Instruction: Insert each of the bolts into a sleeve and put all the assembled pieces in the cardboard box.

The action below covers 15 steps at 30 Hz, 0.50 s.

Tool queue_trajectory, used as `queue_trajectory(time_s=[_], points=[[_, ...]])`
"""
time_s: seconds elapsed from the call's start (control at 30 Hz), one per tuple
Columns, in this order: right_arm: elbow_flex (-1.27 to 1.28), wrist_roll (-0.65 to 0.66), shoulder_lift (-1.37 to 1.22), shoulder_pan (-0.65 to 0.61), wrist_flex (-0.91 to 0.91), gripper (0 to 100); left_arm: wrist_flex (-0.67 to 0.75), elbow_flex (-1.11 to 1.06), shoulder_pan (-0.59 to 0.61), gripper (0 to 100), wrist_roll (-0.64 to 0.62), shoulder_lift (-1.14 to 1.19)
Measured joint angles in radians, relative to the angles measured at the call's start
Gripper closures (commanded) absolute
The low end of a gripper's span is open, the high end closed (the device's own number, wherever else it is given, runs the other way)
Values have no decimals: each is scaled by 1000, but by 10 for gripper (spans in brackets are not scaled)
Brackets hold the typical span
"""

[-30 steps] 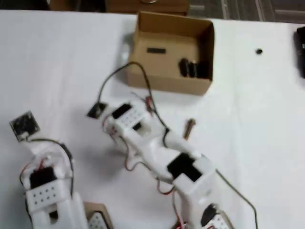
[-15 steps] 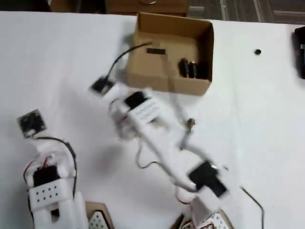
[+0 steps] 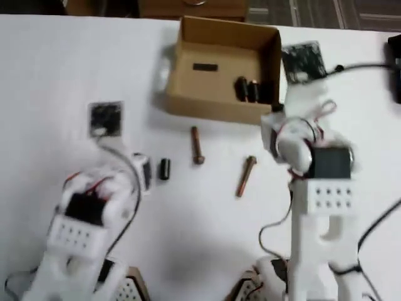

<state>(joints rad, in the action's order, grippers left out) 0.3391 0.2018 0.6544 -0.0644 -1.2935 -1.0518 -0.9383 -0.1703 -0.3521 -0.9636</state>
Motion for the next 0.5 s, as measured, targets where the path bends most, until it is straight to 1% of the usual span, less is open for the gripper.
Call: queue_trajectory(time_s=[0.1,0.23,0.3,0.5], points=[[80,37,95,23,0,978,0,143,-38,959,-66,221],[150,52,203,66,-2,978,-57,371,-81,841,-132,514],[173,55,244,92,-2,978,-106,486,-109,802,-173,637],[222,109,334,163,-2,978,-219,773,-176,805,-265,919]])
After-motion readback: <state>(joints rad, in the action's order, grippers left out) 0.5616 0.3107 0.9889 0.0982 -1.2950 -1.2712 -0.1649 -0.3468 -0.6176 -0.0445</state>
